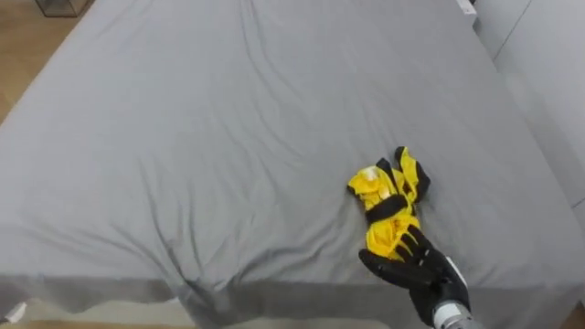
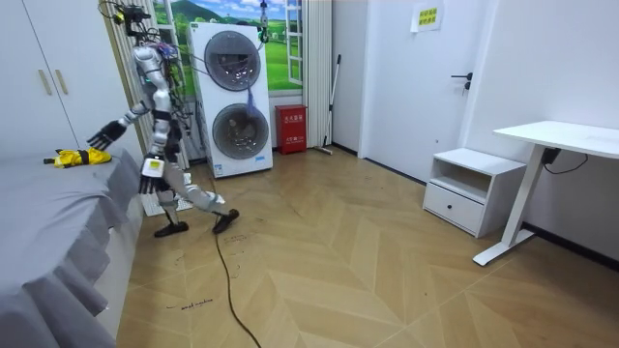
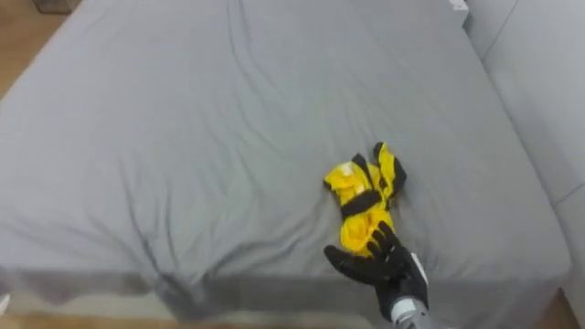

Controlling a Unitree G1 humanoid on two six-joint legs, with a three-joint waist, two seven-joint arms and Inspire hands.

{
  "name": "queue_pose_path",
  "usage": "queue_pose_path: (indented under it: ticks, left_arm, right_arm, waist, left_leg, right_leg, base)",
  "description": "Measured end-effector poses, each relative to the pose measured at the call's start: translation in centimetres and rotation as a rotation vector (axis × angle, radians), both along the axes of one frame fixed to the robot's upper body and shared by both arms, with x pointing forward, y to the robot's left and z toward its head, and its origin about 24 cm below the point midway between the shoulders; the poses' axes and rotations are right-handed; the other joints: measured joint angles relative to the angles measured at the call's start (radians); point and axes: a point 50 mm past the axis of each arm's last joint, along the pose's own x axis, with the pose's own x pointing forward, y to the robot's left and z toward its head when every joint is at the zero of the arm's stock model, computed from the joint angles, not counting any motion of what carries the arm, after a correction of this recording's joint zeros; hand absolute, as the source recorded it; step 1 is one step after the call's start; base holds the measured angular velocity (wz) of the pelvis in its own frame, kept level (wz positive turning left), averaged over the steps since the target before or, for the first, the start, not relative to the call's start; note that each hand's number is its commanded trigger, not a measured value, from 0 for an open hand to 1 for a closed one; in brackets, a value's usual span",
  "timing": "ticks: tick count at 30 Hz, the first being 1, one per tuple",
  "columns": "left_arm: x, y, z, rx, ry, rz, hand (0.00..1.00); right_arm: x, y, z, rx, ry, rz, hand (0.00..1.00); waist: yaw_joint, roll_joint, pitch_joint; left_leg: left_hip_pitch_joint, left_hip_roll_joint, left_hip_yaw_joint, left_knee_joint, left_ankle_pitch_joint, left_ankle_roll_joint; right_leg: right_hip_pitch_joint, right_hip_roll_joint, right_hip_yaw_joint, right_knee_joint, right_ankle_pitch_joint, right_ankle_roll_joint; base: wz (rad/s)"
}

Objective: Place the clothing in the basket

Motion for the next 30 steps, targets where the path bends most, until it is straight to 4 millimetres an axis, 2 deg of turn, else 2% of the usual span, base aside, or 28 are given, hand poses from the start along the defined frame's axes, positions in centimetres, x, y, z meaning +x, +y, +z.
queue_pose_path:
  ticks: [1,2,3,4,5,6,7,8,11,15,19,22,24,30]
  left_arm:
    - [0.4,0.3,0.2,0.008,-0.024,-0.001,0.0]
    - [0.7,0.4,0.3,0.007,-0.039,0.004,0.0]
    - [0.8,0.4,0.4,0.007,-0.045,0.013,0.0]
    - [0.8,0.4,0.4,0.008,-0.045,0.02,0.0]
    - [1.0,0.2,0.4,0.003,-0.059,0.031,0.0]
    - [1.0,0.2,0.4,0.001,-0.066,0.049,0.0]
    - [0.9,0.3,0.4,0.0,-0.069,0.078,0.0]
    - [0.8,0.4,0.3,0.002,-0.056,0.082,0.0]
    - [0.5,0.2,0.1,-0.004,-0.036,0.08,0.0]
    - [0.4,0.3,0.0,-0.005,-0.026,0.078,0.0]
    - [0.2,0.7,-0.1,0.006,0.012,0.066,0.0]
    - [0.9,0.7,-0.1,0.006,0.007,0.063,0.0]
    - [1.4,0.6,-0.2,0.006,0.011,0.055,0.0]
    - [2.6,0.5,-0.2,0.007,0.021,0.027,0.0]
  right_arm:
    - [0.2,-0.1,0.3,-0.007,-0.016,-0.001,0.0]
    - [0.5,-0.4,0.7,-0.015,-0.036,-0.003,0.0]
    - [0.7,-0.4,0.8,-0.017,-0.041,-0.004,0.0]
    - [0.8,-0.5,0.9,-0.022,-0.046,-0.013,0.0]
    - [0.8,-0.5,1.0,-0.028,-0.049,-0.022,0.0]
    - [0.9,-0.6,1.2,-0.037,-0.052,-0.022,0.0]
    - [1.0,-0.5,1.3,-0.073,-0.056,-0.003,0.0]
    - [1.1,-0.6,1.7,-0.105,-0.072,0.015,0.0]
    - [1.4,-0.6,2.3,-0.169,-0.1,0.046,0.0]
    - [2.2,-0.6,3.5,-0.261,-0.156,0.092,0.0]
    - [3.3,-0.2,4.5,-0.349,-0.198,0.126,0.0]
    - [4.6,0.3,5.3,-0.369,-0.235,0.142,0.0]
    - [5.3,0.6,5.7,-0.372,-0.254,0.156,0.0]
    - [5.8,1.1,3.5,-0.434,-0.144,0.235,0.0]
  waist:
    - [-0.003,-0.026,0.0063]
    - [0.011,-0.025,0.0056]
    - [0.016,-0.031,0.0087]
    - [0.03,-0.037,0.0073]
    - [0.042,-0.043,0.0045]
    - [0.052,-0.047,0.0038]
    - [0.053,-0.045,-0.0044]
    - [0.044,-0.054,-0.0072]
    - [0.035,-0.053,-0.0057]
    - [0.022,-0.059,-0.008]
    - [0.02,-0.062,0.0015]
    - [0.021,-0.069,0.0097]
    - [0.023,-0.073,0.0116]
    - [0.05,-0.08,0.0107]
  left_leg:
    - [-0.052,0.002,0.001,0.016,0.0,0.001]
    - [-0.115,0.009,-0.004,0.007,-0.013,0.015]
    - [-0.151,0.014,-0.006,-0.004,-0.017,0.022]
    - [-0.22,0.013,-0.029,-0.05,-0.022,0.031]
    - [-0.28,0.012,-0.044,-0.121,-0.002,0.031]
    - [-0.305,0.01,-0.044,-0.124,0.056,0.067]
    - [-0.299,0.004,-0.029,-0.143,0.073,0.087]
    - [-0.272,-0.007,-0.001,-0.183,0.08,0.098]
    - [-0.211,-0.028,0.031,-0.247,0.084,0.099]
    - [-0.203,-0.055,0.047,-0.319,0.114,0.101]
    - [-0.217,-0.06,0.045,-0.341,0.124,0.1]
    - [-0.242,-0.062,0.042,-0.34,0.128,0.101]
    - [-0.263,-0.069,0.035,-0.339,0.134,0.103]
    - [-0.301,-0.076,0.031,-0.353,0.139,0.11]
  right_leg:
    - [0.043,-0.009,0.025,-0.033,-0.017,0.018]
    - [0.065,-0.004,0.042,-0.053,-0.026,0.025]
    - [0.074,-0.002,0.046,-0.061,-0.029,0.024]
    - [0.08,-0.002,0.071,-0.055,-0.036,0.028]
    - [0.07,-0.001,0.088,-0.04,-0.045,0.038]
    - [0.056,-0.001,0.104,-0.015,-0.057,0.043]
    - [0.032,-0.006,0.121,0.017,-0.074,0.059]
    - [0.033,-0.022,0.111,0.011,-0.078,0.065]
    - [0.06,-0.038,0.089,-0.008,-0.08,0.067]
    - [0.033,-0.051,0.11,-0.004,-0.091,0.071]
    - [0.009,-0.056,0.098,-0.008,-0.094,0.07]
    - [-0.014,-0.059,0.091,-0.006,-0.099,0.071]
    - [-0.033,-0.063,0.086,-0.005,-0.099,0.071]
    - [-0.076,-0.07,0.088,-0.006,-0.101,0.077]
  base:
    - [0.12]
    - [-0.03]
    - [-0.28]
    - [-0.41]
    - [-0.54]
    - [-0.6]
    - [-0.42]
    - [-0.37]
    - [-0.39]
    - [-0.12]
    - [0.04]
    - [0.07]
    - [0.09]
    - [0.0]
